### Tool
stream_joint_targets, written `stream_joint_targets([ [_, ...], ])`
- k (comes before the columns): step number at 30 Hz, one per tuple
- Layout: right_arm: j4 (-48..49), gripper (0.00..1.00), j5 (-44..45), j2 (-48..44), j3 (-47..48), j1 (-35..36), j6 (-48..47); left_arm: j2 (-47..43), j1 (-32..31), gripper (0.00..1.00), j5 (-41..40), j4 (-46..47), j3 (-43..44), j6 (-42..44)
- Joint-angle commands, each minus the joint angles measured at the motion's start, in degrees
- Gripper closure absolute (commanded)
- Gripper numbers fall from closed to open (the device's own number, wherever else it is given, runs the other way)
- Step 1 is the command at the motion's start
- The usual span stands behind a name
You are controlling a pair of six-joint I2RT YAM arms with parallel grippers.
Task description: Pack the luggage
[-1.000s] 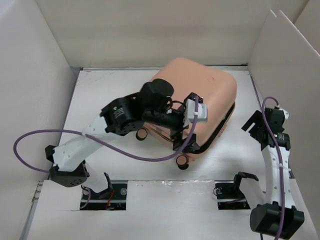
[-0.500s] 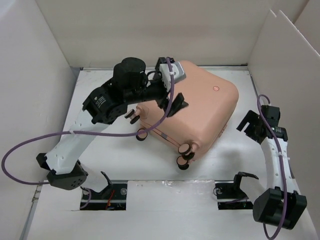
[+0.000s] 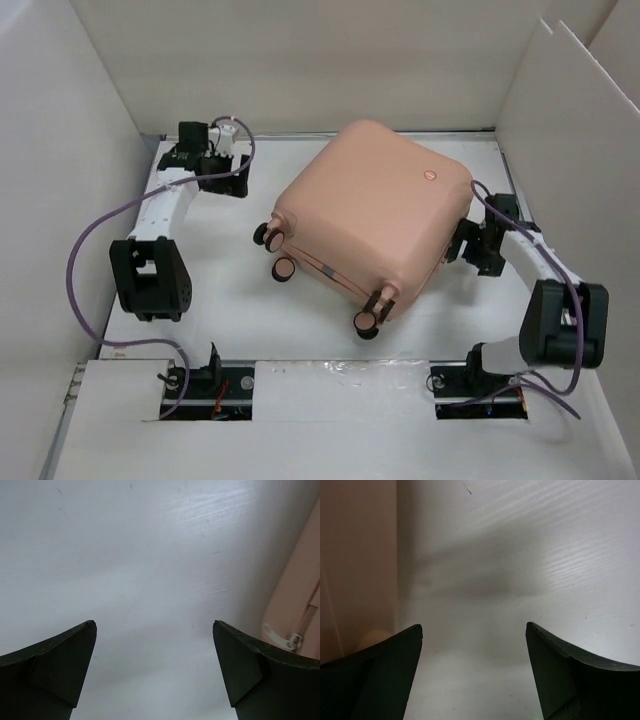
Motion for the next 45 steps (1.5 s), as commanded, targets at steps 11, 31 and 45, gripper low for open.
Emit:
stream_joint_targets([
  [11, 0.3, 0.14, -17.1, 38.6, 60.3, 15.2, -16.0, -11.7, -4.7, 0.0, 15.0, 13.2, -22.2, 5.9],
  [31, -2.3, 0.11, -19.6, 23.8, 58.9, 7.1, -23.6, -19.5, -5.9, 0.0, 16.5, -16.8, 6.1, 54.8],
  [45, 0.3, 0.08, -24.2, -9.2, 22.9, 6.9, -22.5, -39.1, -41.8, 0.0, 4.4, -16.4, -23.7, 89.3],
])
